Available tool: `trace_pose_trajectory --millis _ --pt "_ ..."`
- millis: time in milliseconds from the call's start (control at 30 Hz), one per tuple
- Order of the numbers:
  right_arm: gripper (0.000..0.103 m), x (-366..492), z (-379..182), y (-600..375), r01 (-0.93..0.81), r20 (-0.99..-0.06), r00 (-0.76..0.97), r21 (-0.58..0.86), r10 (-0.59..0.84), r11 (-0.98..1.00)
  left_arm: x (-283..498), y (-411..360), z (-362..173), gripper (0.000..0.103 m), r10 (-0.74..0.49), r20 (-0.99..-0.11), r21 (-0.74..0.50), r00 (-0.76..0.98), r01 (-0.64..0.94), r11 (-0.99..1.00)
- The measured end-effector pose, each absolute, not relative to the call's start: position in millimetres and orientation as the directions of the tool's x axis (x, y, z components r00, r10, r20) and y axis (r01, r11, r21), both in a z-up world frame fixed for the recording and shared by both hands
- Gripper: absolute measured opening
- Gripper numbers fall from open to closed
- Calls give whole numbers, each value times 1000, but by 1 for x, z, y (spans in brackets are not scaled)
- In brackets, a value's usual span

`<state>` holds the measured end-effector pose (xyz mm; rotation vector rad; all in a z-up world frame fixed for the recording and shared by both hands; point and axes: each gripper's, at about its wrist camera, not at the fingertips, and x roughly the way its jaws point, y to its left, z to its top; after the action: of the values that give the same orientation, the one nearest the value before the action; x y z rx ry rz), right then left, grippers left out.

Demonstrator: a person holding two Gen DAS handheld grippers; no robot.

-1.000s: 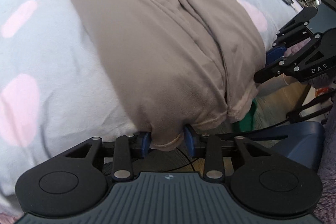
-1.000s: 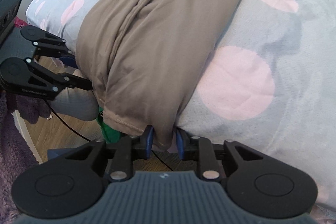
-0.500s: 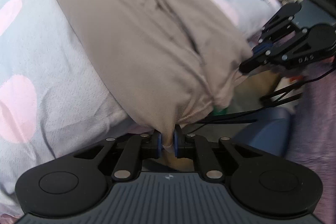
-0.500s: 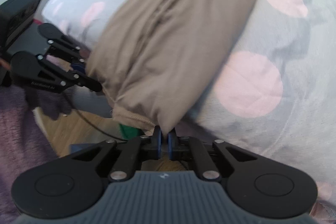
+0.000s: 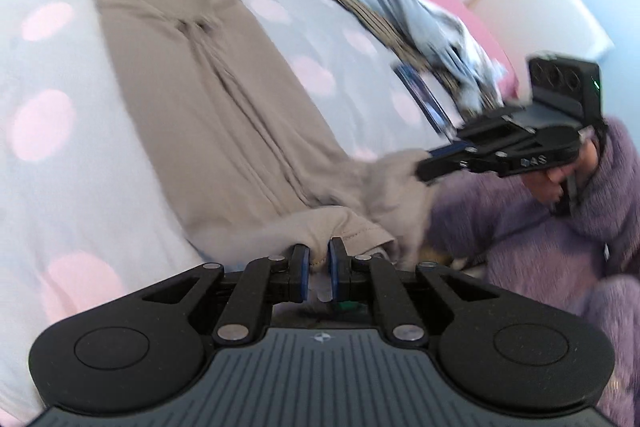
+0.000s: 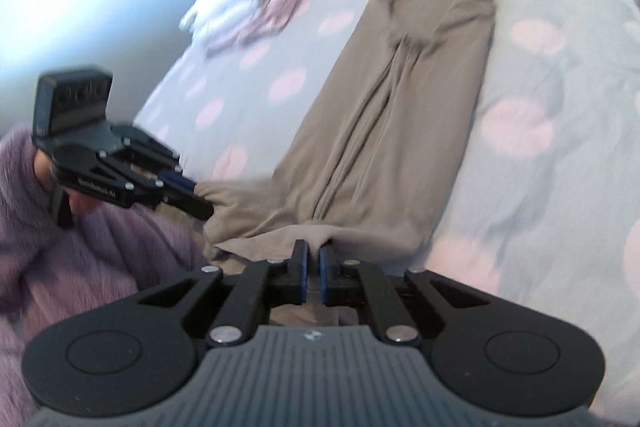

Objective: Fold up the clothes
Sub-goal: 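Lift the strip end with both grippers and fold it over onto the shirt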

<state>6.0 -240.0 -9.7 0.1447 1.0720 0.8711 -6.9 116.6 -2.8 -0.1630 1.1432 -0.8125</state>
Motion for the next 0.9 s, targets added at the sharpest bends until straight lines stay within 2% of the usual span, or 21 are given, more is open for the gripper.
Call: trace_pose_trajectory --millis 267,633,867,900 --pt "7 67 3 -253 -457 -683 287 518 671 723 52 120 5 7 -622 -730 -482 283 431 763" --pt "7 147 -35 -242 -329 -693 333 551 640 767 122 118 -16 7 -558 -758 -453 338 343 823" --pt "8 157 -56 -225 -327 -732 353 487 583 810 135 120 -40 7 -494 -807 -427 323 260 866" --pt "11 155 -57 -223 -324 -735 366 474 570 819 135 121 -41 7 -490 -808 -425 326 253 869"
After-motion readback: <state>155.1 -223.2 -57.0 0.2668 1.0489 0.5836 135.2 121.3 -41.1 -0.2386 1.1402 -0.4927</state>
